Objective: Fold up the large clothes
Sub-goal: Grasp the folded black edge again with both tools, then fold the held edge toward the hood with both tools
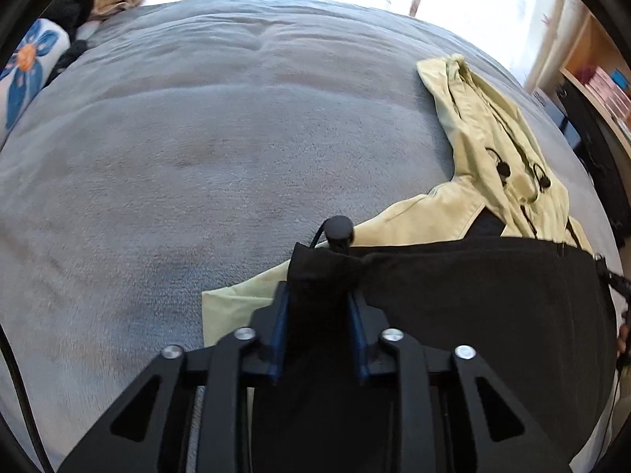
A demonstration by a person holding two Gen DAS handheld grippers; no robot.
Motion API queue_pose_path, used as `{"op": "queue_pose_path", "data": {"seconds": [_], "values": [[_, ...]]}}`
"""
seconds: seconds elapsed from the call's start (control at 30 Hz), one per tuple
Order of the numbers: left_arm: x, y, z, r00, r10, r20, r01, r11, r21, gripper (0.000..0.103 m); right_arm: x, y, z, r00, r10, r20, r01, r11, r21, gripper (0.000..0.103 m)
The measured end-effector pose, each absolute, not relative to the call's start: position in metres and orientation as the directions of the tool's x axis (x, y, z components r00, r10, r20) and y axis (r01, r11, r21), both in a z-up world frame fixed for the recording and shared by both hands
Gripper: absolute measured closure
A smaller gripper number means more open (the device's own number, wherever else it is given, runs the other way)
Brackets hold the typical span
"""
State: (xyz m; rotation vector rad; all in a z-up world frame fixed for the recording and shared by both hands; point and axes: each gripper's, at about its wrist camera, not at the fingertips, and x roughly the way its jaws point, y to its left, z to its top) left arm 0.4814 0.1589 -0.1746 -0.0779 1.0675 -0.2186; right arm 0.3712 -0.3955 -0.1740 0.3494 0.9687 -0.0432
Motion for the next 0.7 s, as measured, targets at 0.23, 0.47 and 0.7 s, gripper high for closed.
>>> {"op": "queue_pose_path", "data": {"seconds": [0.23,0.47,0.7], "values": [[0.452,0.149,-0.146,0.573,-0.111,-0.812,0.101,0.993,-0.064,0.098,0.354,-0.364,-0.133,0.672,-0.051,-0.738,0.175,0.980,0.092,0.091],[0.450,0.150,-0.110,0.672,-0.020,-0.740,0.021,1.000,-0.007,0.098,0.361,-0.344,-0.095,0.754,-0.130,-0.644,0.173,0.985,0.003,0.091],[0.479,0.142,-0.129,0.651,0.042,-0.758,-0.032,0.999,0.028,0.098,0.404,-0.345,-0.128,0.694,-0.175,-0.698,0.214,0.976,-0.032,0.091]]}}
